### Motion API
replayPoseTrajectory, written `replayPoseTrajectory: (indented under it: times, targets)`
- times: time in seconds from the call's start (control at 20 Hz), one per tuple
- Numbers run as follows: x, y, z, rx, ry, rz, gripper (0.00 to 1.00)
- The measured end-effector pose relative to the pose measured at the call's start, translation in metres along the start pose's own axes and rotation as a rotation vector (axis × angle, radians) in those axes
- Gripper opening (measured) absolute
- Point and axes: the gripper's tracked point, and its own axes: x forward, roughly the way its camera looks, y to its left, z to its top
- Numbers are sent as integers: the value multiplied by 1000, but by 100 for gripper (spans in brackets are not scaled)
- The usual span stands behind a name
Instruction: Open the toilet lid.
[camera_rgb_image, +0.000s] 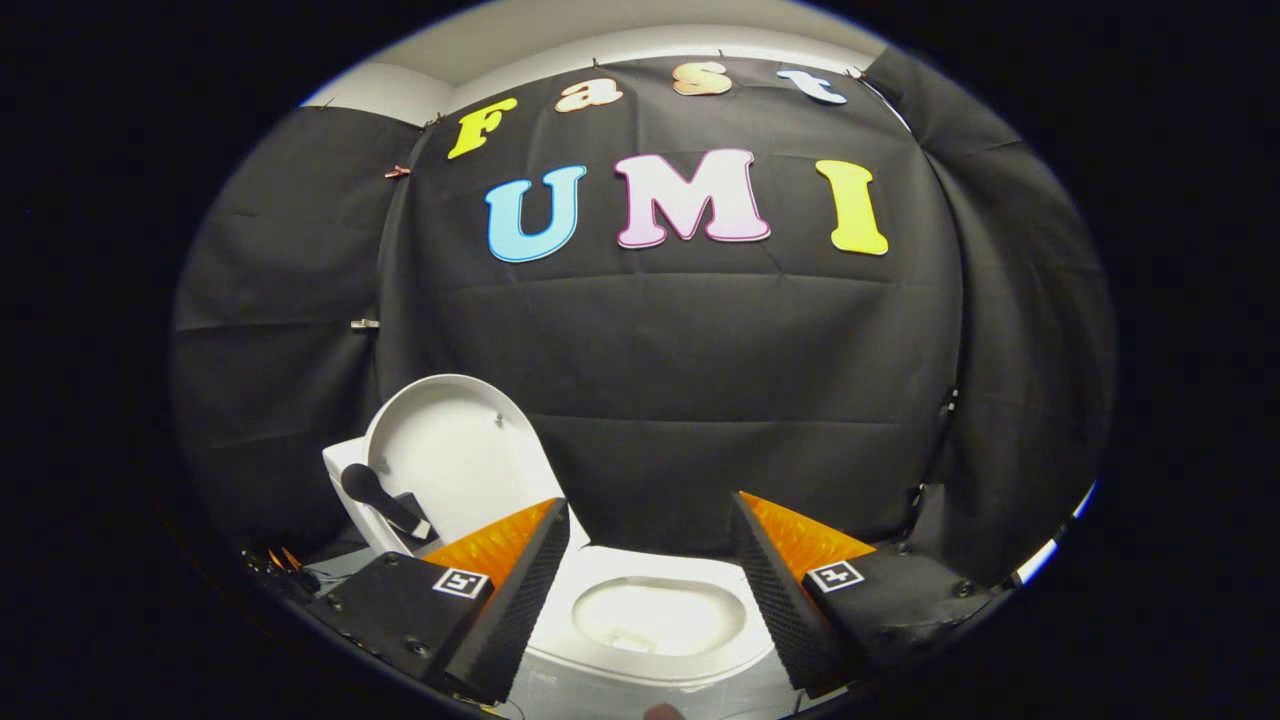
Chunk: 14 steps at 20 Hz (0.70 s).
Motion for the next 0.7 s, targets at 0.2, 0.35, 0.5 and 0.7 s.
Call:
replayPoseTrajectory:
  times: [0.2, 0.35, 0.5, 0.7]
  targets:
    - [-5, -22, 7, -38, -97, -44, 99]
    - [-7, -30, -7, -9, -119, -38, 99]
    - [-1, -50, -19, -14, -92, -61, 99]
    - [-5, -67, -2, 18, -140, -94, 99]
